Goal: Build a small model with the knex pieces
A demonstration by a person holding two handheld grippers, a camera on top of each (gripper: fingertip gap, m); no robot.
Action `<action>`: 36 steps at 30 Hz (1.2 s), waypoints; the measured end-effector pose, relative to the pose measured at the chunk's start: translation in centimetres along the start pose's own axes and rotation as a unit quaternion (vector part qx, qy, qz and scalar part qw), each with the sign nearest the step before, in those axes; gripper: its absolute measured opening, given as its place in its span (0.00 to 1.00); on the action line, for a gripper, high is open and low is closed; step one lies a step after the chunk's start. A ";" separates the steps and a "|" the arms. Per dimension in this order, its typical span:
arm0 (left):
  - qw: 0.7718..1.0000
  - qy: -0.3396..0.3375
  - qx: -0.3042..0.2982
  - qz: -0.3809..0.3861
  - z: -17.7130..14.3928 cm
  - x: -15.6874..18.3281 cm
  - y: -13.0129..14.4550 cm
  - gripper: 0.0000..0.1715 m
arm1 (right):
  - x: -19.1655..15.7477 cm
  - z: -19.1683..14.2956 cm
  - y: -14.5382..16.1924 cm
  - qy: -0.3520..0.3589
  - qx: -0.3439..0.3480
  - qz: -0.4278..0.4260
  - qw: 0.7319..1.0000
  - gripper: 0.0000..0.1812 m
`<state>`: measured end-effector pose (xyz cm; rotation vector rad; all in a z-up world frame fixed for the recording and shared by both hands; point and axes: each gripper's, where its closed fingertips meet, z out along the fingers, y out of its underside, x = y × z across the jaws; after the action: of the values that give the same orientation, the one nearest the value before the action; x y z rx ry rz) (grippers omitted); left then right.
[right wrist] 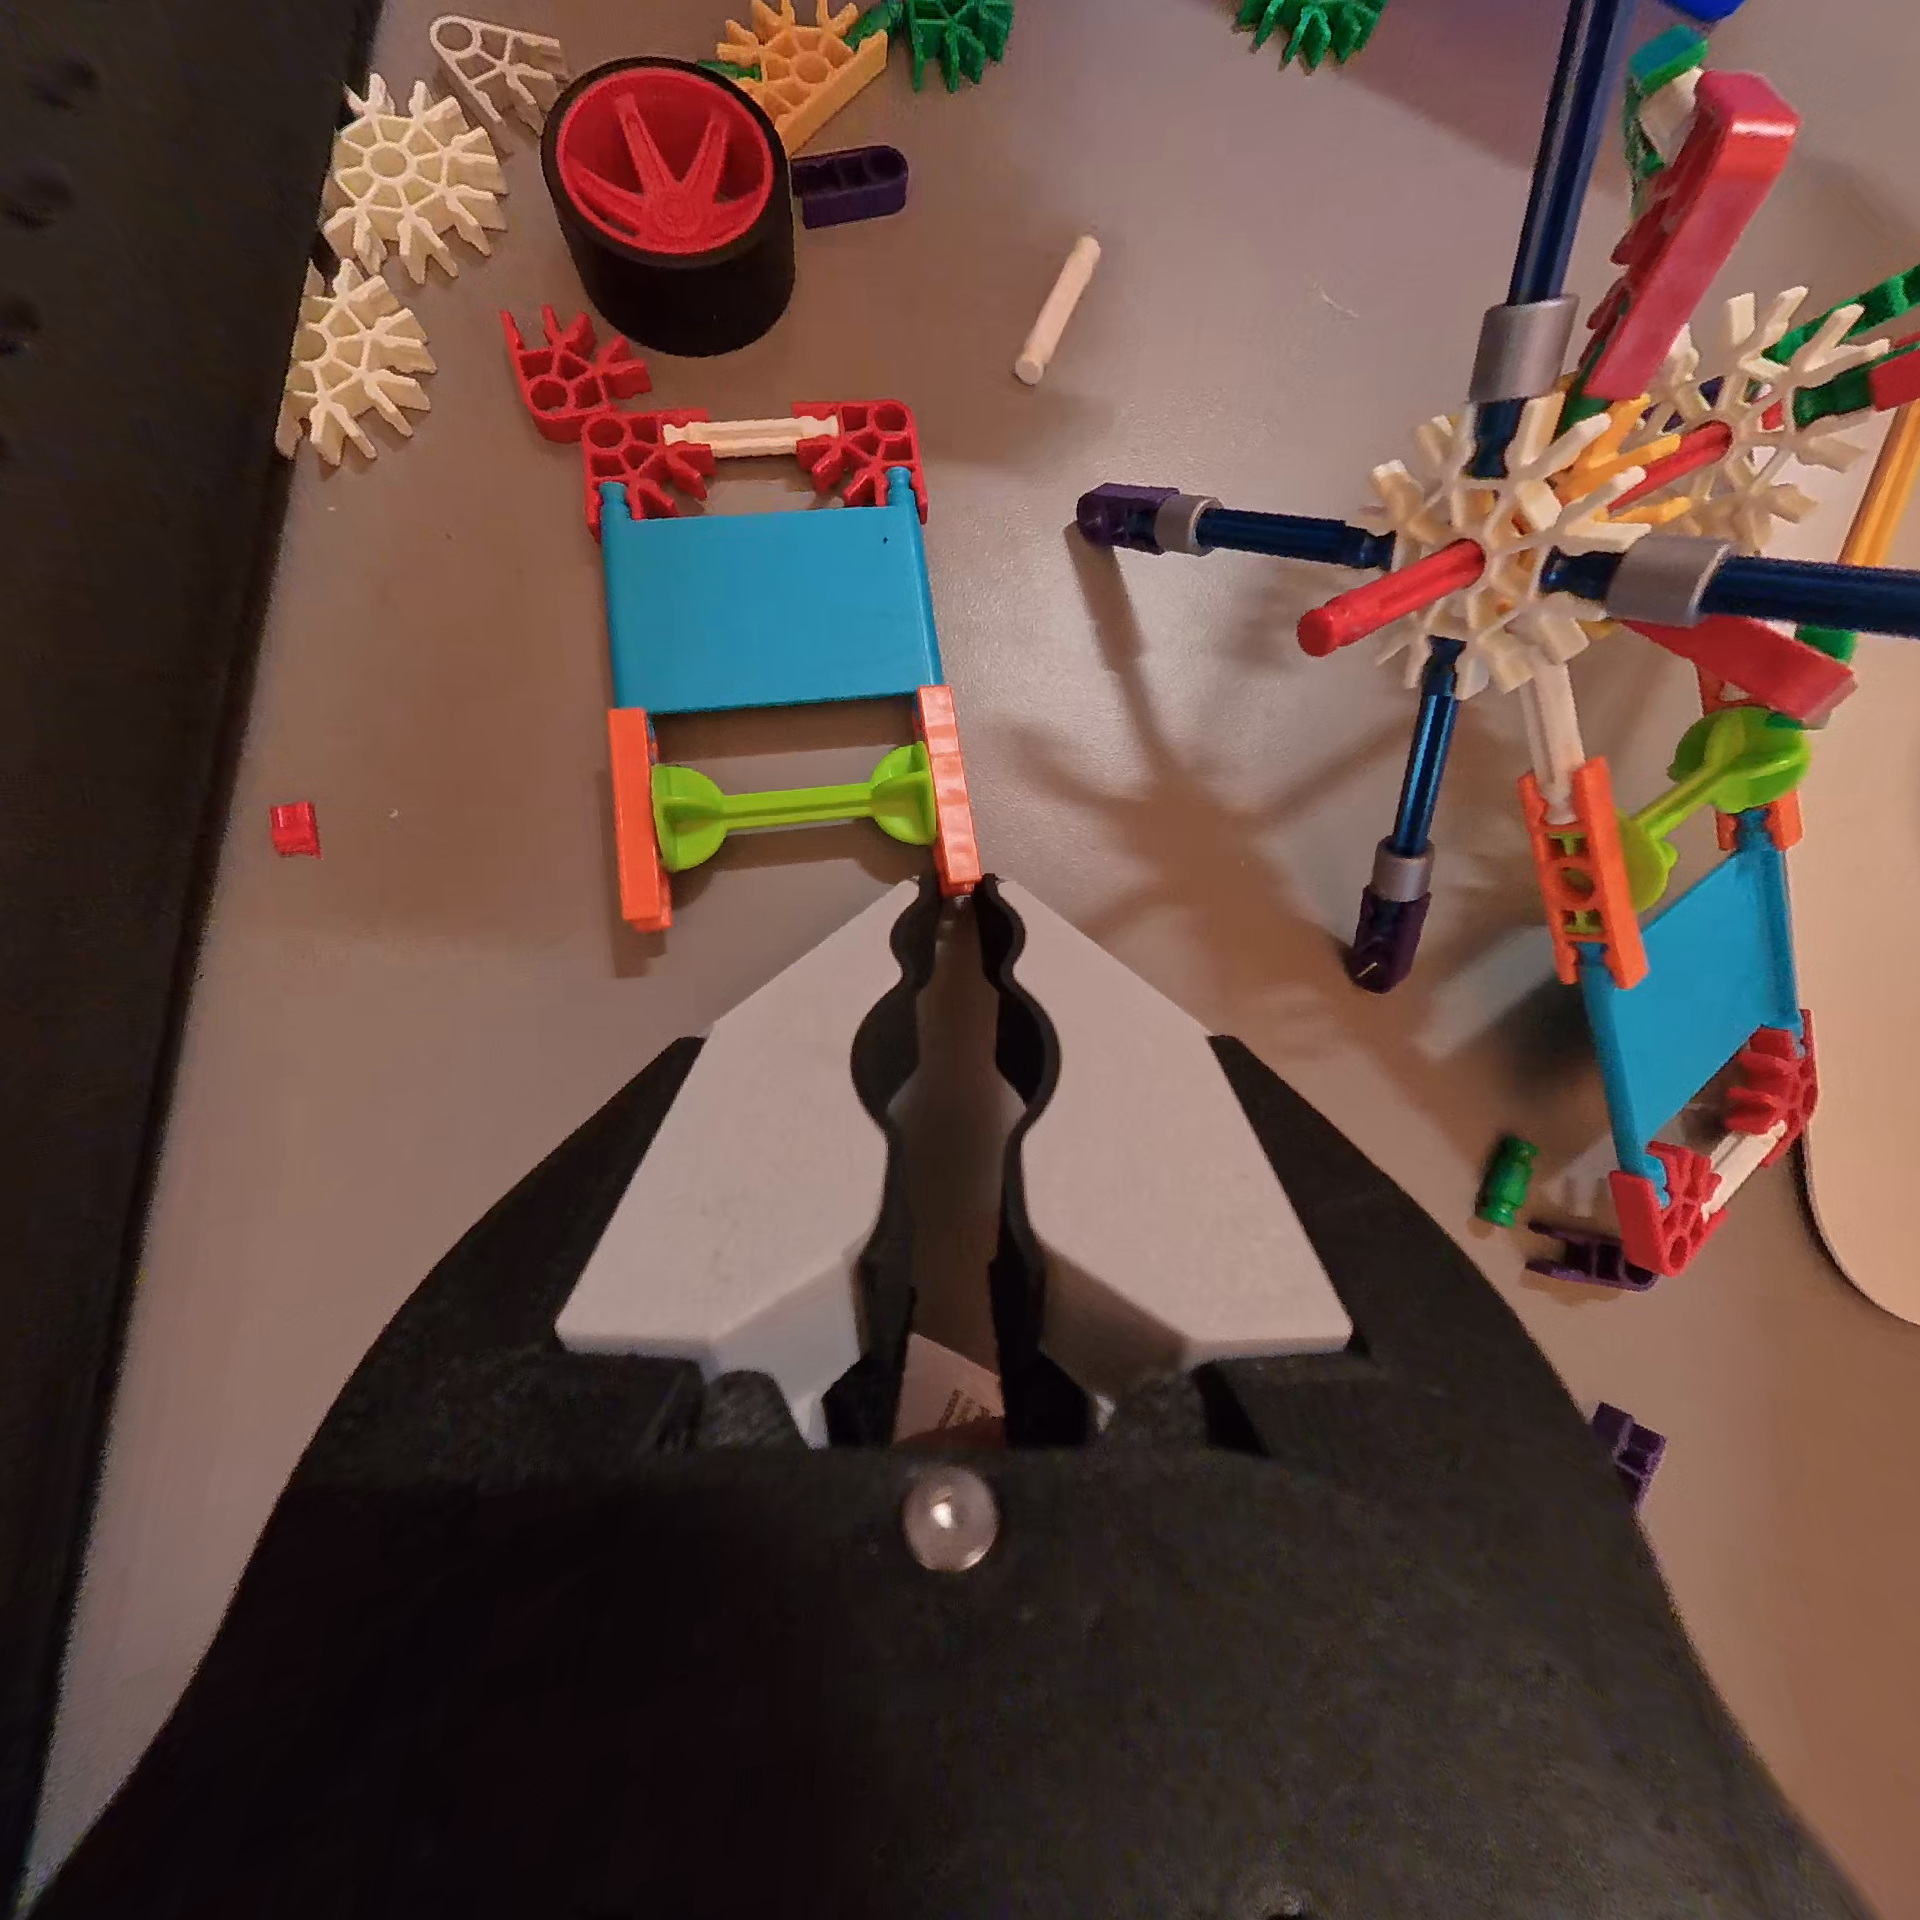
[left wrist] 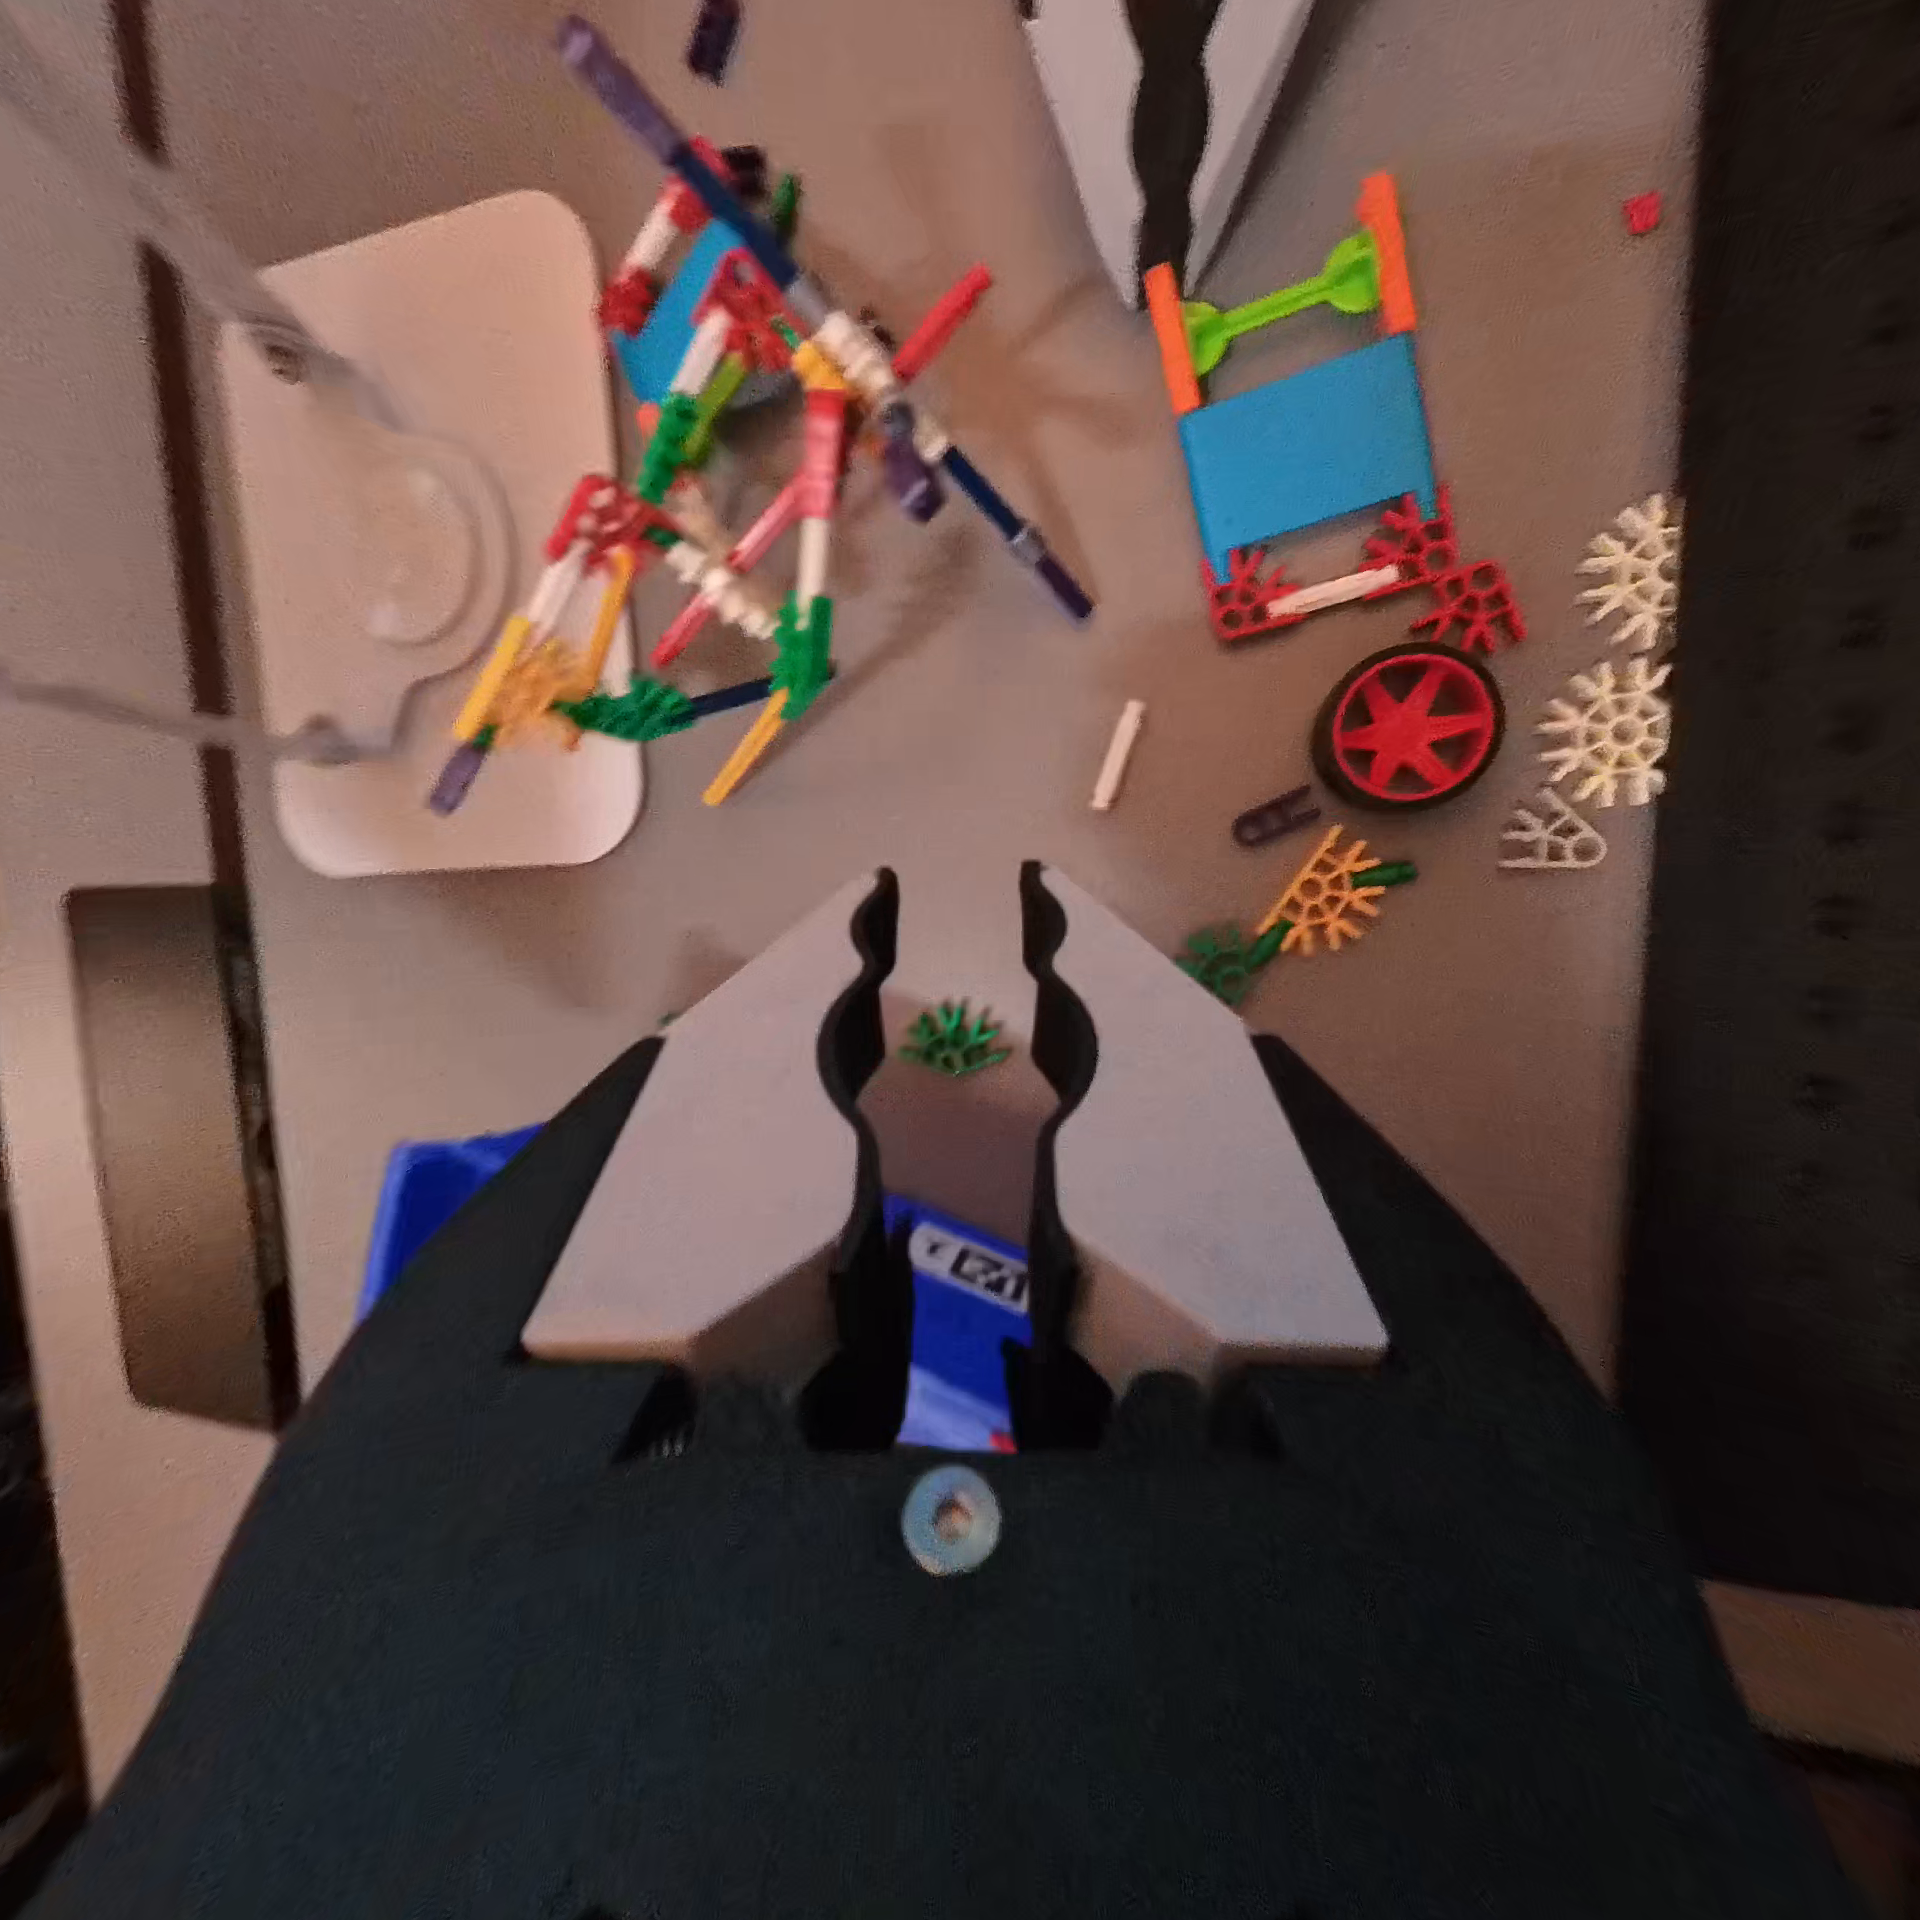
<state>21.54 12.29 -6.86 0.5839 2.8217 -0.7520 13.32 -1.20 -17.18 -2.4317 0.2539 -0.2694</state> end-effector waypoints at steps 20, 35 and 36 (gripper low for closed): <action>0.987 0.105 -0.121 -0.015 -1.6 1.2 17.4 0.15 | 0.4 0.2 -0.2 -0.013 0.019 0.056 0.998 0.03; 0.995 0.091 -0.035 0.037 1.2 1.7 15.7 0.20 | 0.8 0.3 -0.1 -0.021 0.028 0.086 0.996 0.04; 0.995 0.086 -0.042 0.037 1.7 1.5 16.0 0.19 | 0.8 0.3 -0.1 -0.021 0.027 0.085 0.996 0.04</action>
<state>26.81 24.69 -15.83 0.7685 2.9505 -0.5918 14.16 -1.14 -17.21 -2.3416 0.4277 -0.1483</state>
